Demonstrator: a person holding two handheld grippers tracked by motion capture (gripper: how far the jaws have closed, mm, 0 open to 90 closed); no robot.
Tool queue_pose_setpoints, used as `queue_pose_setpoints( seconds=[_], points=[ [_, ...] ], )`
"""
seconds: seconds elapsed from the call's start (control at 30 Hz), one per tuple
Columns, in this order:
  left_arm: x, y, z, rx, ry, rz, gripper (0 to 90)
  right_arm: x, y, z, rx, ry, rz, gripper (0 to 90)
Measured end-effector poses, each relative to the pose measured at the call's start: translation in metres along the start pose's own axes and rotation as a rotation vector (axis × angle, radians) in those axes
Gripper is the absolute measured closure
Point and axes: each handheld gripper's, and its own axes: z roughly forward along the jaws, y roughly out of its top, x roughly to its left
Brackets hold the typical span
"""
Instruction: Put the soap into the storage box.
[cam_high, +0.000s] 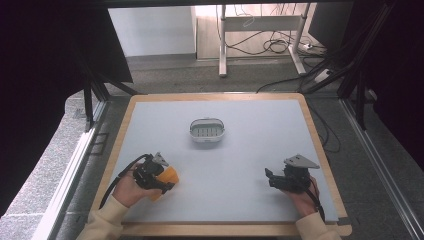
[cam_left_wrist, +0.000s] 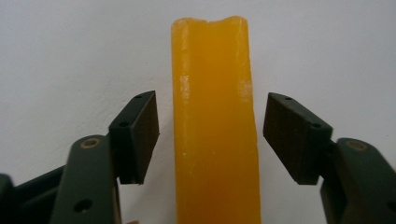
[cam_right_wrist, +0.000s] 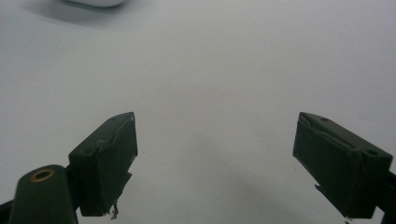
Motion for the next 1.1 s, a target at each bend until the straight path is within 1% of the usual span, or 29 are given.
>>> queue_pose_setpoints(
  seconds=[0.17,0.2,0.33,0.73,1.1],
  points=[
    [0.001,-0.002,0.000,-0.002,0.007,-0.022,51.1,0.000,0.000,0.000,0.000,-0.006,-0.002,14.1],
    [0.001,-0.002,-0.001,-0.006,0.009,-0.029,55.2,0.000,0.000,-0.001,-0.007,-0.013,-0.003,14.5],
    [0.001,-0.002,-0.001,-0.009,-0.003,-0.036,61.1,0.000,0.000,-0.002,-0.012,-0.013,-0.002,14.7],
    [0.002,-0.001,-0.003,-0.014,0.000,-0.044,61.8,-0.001,0.001,-0.004,-0.033,-0.034,-0.002,16.0],
    [0.006,-0.002,-0.020,-0.063,0.002,-0.047,61.8,-0.001,0.001,-0.005,-0.038,-0.035,-0.002,16.0]
  ],
)
